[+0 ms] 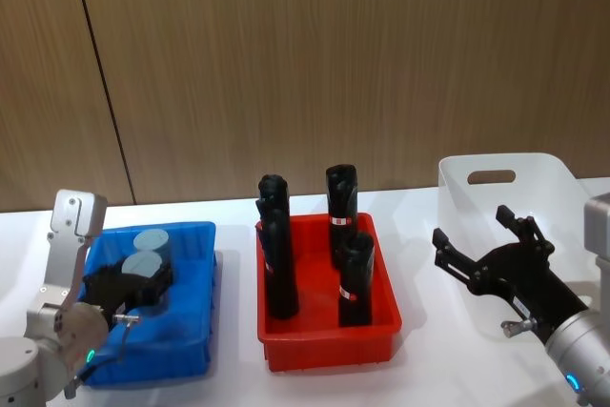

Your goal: Pick the cotton swabs from the blue box and place them into the white box.

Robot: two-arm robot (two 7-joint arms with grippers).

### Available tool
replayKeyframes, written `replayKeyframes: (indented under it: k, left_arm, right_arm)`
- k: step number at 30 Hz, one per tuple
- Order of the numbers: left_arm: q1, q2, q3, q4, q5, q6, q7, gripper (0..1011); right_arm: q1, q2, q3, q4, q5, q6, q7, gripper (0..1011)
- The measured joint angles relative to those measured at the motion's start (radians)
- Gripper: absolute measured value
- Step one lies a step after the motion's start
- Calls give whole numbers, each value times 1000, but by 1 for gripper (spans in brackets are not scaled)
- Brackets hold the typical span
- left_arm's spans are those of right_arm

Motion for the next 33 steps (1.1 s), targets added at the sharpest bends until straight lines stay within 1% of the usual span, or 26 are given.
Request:
replayKeyframes:
  k: [6, 15, 16, 22, 25, 28, 32, 33]
  left_arm:
    - [21, 18, -4, -54, 16, -28, -38, 668]
    - [41, 44, -9, -124, 38, -64, -137, 668]
    - [43, 48, -10, -132, 40, -70, -158, 668]
    - [44, 58, -12, -153, 41, -87, -231, 668]
    - [41, 63, -13, -163, 41, -99, -287, 668]
    - [38, 65, -13, -166, 39, -105, -324, 668]
    - [29, 68, -13, -168, 34, -117, -394, 668]
    - [27, 69, -13, -168, 33, -118, -403, 668]
  right_arm:
    - [0, 0, 0, 0, 0, 0, 0, 1002]
    - [0, 0, 0, 0, 0, 0, 0, 1002]
    - [0, 0, 0, 0, 0, 0, 0, 1002]
    - [0, 0, 0, 0, 0, 0, 0, 1002]
    - [0, 0, 0, 0, 0, 0, 0, 1002]
    - [0, 0, 0, 0, 0, 0, 0, 1002]
    - [0, 0, 0, 0, 0, 0, 0, 1002]
    - [0, 0, 0, 0, 0, 0, 0, 1002]
